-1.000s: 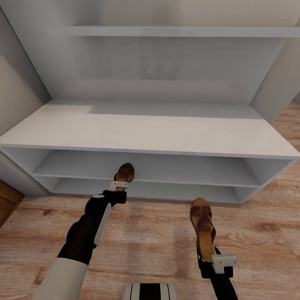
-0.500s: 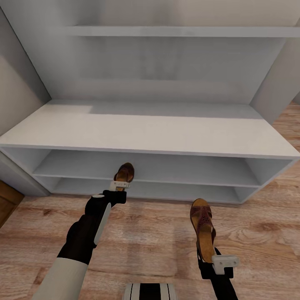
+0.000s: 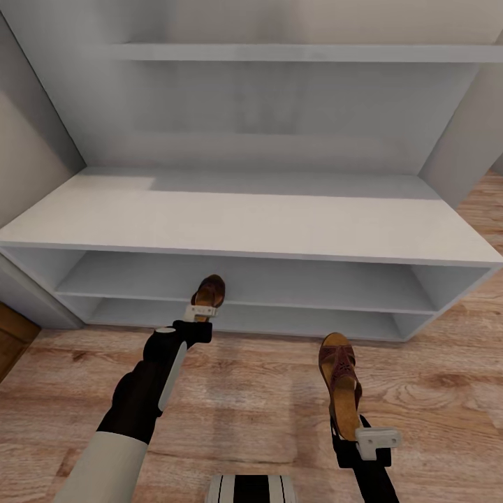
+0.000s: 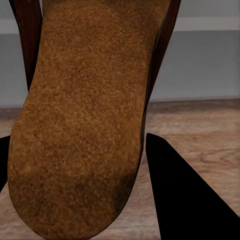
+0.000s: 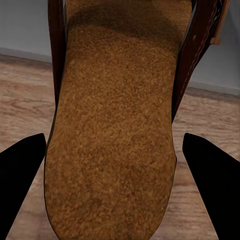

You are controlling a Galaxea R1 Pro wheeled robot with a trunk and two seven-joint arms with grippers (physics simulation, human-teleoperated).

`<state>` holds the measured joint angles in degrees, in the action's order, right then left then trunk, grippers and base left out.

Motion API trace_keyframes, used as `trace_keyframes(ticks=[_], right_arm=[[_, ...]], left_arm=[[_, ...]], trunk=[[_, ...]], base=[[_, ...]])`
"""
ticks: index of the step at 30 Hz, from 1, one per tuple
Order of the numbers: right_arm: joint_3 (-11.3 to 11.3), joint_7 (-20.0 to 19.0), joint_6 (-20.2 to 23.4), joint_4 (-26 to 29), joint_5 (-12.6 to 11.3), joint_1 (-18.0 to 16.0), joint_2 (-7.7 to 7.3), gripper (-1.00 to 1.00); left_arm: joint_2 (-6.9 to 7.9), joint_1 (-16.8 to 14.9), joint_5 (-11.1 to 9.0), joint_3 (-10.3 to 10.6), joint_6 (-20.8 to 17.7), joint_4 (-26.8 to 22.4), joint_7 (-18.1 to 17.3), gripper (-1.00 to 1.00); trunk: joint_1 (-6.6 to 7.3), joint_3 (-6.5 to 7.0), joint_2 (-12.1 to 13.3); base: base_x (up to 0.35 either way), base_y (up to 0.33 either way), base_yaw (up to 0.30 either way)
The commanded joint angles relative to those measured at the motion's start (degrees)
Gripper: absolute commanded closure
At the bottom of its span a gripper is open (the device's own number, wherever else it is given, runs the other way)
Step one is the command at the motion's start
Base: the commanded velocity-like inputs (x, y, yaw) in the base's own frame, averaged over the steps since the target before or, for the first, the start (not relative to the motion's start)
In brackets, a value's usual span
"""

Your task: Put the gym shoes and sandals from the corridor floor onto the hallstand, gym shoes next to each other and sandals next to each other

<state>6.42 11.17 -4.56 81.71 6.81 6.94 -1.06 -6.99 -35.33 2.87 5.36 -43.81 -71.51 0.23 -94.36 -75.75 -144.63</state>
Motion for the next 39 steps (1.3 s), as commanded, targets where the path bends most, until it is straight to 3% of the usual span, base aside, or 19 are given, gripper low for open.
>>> trace_keyframes(ticks=[1, 18, 39], right_arm=[[0.0, -0.1, 0.0, 0.0, 0.0, 0.0, 0.0, 1.0], [0.0, -0.1, 0.0, 0.0, 0.0, 0.0, 0.0, 1.0], [0.0, -0.1, 0.0, 0.0, 0.0, 0.0, 0.01, 1.0]], left_arm=[[0.01, 0.0, 0.2, 0.0, 0.2, 0.2, -0.1, 1.0], [0.2, -0.2, 0.4, 0.0, 2.9, 2.9, -0.1, 1.0], [0.22, -0.3, 0.3, 0.0, 3.3, 3.2, 0.0, 1.0]], trunk=[[0.0, 0.0, 0.0], [0.0, 0.0, 0.0], [0.0, 0.0, 0.0]], base=[[0.0, 0.0, 0.0], [0.0, 0.0, 0.0], [0.01, 0.0, 0.0]])
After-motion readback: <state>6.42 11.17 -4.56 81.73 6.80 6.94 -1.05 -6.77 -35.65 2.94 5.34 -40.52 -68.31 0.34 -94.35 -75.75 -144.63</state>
